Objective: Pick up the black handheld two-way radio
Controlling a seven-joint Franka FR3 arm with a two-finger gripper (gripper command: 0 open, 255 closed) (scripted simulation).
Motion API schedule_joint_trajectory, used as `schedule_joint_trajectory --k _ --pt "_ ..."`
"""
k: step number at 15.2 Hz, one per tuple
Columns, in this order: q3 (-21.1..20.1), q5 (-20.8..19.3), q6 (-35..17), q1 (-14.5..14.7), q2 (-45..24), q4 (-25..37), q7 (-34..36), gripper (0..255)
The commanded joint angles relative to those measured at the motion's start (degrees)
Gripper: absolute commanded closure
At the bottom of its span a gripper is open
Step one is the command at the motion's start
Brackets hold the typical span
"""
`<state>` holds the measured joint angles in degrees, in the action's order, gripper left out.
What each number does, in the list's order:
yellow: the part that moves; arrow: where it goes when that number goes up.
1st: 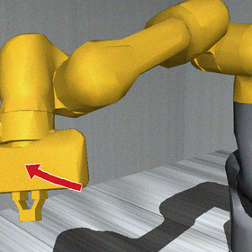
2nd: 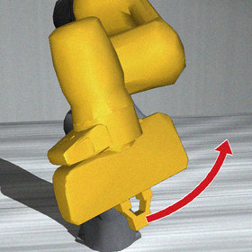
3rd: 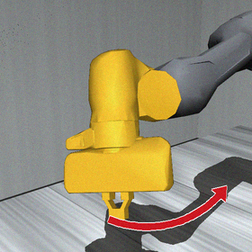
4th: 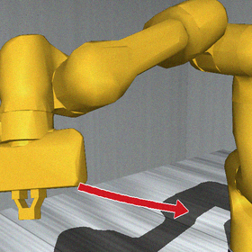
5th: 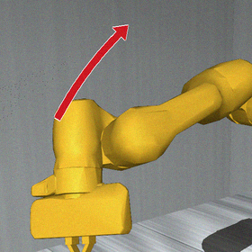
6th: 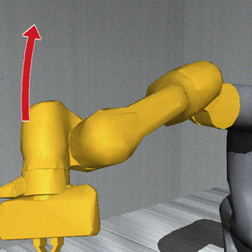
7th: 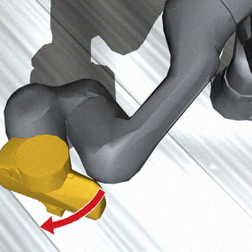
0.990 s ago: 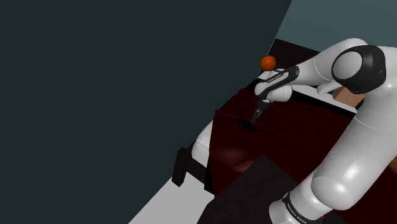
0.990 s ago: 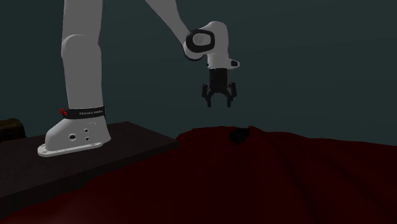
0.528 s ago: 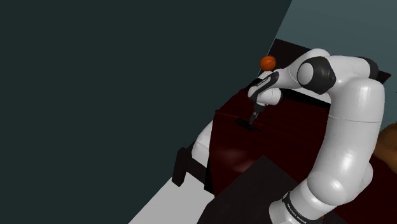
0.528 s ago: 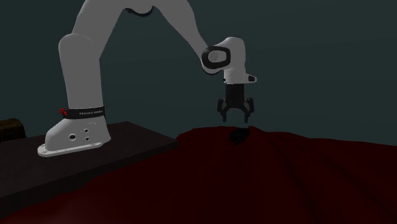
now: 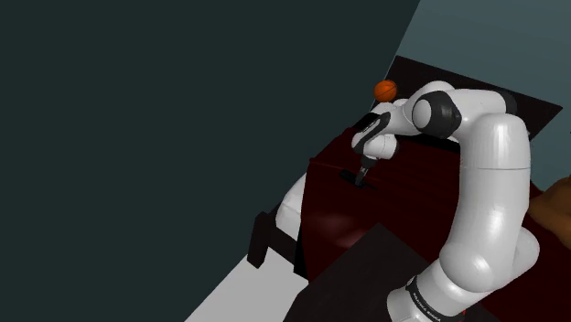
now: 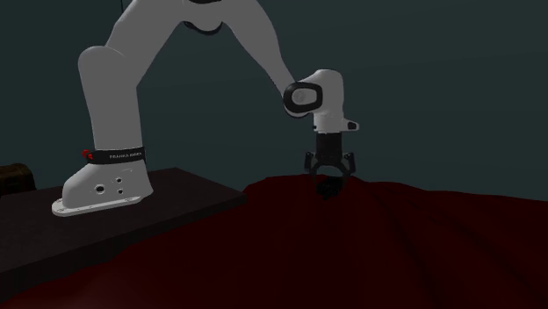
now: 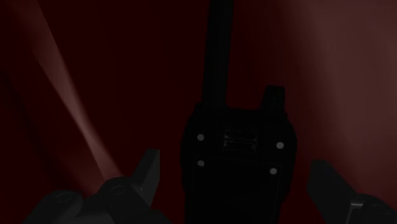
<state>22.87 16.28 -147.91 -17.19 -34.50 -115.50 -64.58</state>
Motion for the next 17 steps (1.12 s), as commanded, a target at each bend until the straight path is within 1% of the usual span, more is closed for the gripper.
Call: schedule_joint_trajectory --k 1,2,3,12,17 --pt "-0.5 0.5 -0.8 -0.5 -1.1 0.3 -0.3 0" --pt "-0.5 0.5 -0.8 -0.5 -1.1 0.2 -0.3 0" --pt "-0.5 0.6 -1.0 -0.5 -1.0 0.0 -0.4 255" --pt "-0.5 0.5 -0.8 -0.5 -1.1 0.2 -0.3 255" --pt "1.1 -1.0 1.7 0.8 2.1 -0.4 0.5 255"
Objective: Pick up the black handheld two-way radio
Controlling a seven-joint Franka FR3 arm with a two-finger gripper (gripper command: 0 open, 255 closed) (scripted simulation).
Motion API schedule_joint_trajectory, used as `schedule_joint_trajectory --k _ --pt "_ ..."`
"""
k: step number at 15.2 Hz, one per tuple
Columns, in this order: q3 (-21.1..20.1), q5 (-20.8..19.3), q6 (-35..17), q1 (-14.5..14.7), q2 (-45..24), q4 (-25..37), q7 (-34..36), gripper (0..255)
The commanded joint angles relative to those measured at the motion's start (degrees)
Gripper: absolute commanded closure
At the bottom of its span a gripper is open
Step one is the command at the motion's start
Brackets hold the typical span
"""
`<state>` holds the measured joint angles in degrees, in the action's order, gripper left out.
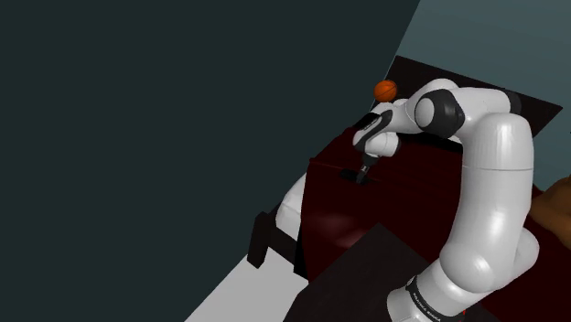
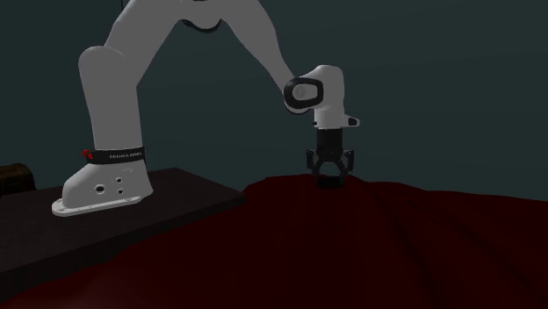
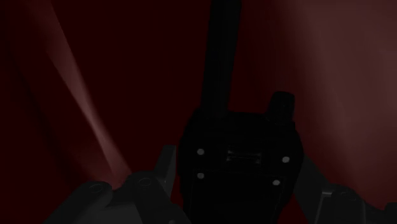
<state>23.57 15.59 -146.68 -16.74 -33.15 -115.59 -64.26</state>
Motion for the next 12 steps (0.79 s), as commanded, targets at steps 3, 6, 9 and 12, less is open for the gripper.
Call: schedule_joint_trajectory --k 3,6,9,12 --pt "1.3 -1.4 2.0 1.0 2.7 -0.6 0.8 255" --pt "2.2 -2.4 3.6 1.7 4.5 -0.7 1.4 255" --pt "3.0 -3.4 5.3 2.3 6.3 -0.8 2.0 255" --pt "3.3 -3.9 6.0 2.6 7.0 -0.8 2.2 255"
